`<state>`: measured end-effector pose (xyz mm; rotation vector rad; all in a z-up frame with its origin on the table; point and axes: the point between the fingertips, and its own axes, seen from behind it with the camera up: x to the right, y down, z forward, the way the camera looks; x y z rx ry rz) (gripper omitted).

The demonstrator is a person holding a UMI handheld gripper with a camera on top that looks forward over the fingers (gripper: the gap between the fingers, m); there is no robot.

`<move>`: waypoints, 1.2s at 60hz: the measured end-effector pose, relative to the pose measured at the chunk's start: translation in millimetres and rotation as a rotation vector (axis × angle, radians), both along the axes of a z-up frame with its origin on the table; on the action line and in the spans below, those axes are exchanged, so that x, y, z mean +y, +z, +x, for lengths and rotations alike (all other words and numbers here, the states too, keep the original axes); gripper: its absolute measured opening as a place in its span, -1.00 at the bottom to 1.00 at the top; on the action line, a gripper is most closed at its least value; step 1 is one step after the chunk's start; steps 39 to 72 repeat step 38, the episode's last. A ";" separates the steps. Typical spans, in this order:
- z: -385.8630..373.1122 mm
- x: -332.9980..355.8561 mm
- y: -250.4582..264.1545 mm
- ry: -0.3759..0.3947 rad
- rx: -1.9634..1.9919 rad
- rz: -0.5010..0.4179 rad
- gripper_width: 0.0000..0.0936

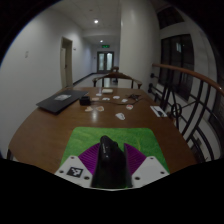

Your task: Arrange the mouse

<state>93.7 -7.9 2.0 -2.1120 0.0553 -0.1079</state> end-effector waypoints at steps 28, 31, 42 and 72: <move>-19.2 -124.2 41.4 0.178 0.065 0.027 0.82; -18.2 -142.3 41.9 0.177 0.089 0.029 0.83; -0.7 -168.1 41.9 0.140 0.093 0.055 0.83; -0.7 -168.1 41.9 0.140 0.093 0.055 0.83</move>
